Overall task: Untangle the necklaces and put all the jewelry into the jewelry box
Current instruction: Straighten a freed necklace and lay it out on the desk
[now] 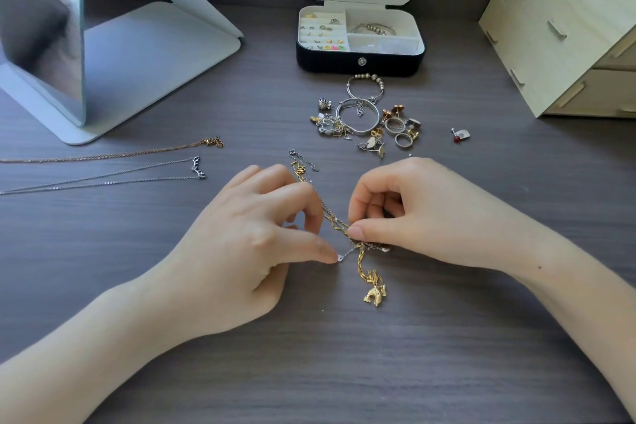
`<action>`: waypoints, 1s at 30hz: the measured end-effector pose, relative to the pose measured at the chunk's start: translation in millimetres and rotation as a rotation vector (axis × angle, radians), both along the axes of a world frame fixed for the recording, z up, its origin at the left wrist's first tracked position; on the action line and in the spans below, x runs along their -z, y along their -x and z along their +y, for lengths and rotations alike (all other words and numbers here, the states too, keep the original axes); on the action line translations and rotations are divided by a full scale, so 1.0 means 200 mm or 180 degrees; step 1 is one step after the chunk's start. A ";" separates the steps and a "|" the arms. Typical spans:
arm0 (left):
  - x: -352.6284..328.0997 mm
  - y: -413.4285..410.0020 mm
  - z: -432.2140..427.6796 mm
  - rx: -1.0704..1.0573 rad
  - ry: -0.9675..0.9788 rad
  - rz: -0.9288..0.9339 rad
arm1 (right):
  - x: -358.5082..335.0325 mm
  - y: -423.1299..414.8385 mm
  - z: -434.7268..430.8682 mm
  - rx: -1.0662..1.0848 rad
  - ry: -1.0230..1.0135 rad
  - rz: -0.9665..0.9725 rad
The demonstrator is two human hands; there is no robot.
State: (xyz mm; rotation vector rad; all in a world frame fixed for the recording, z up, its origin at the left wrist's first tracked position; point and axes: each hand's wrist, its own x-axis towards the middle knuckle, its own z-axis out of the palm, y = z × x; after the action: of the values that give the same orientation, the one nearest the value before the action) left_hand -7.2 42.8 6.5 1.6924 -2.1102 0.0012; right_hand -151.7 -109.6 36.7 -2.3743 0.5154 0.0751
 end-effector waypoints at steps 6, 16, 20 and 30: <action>0.03 0.00 -0.01 -0.0103 -0.0066 -0.0078 | 0.00 0.00 0.00 0.0223 0.0052 -0.0015; 0.05 0.00 -0.02 -0.0198 -0.0136 0.0275 | 0.00 0.00 -0.01 0.0392 0.0107 0.0068; 0.05 0.00 -0.02 -0.0188 -0.0104 0.0348 | 0.00 0.01 -0.01 0.0429 0.0124 0.0061; 0.02 0.01 -0.02 -0.0472 -0.0076 0.0318 | 0.02 0.00 0.01 0.0607 0.0366 -0.0103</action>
State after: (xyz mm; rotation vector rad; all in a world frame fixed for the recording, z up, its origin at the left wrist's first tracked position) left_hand -9.9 38.5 1.6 1.8203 -1.9164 -0.0628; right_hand -152.1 -108.4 33.5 -2.4204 0.7453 -0.0811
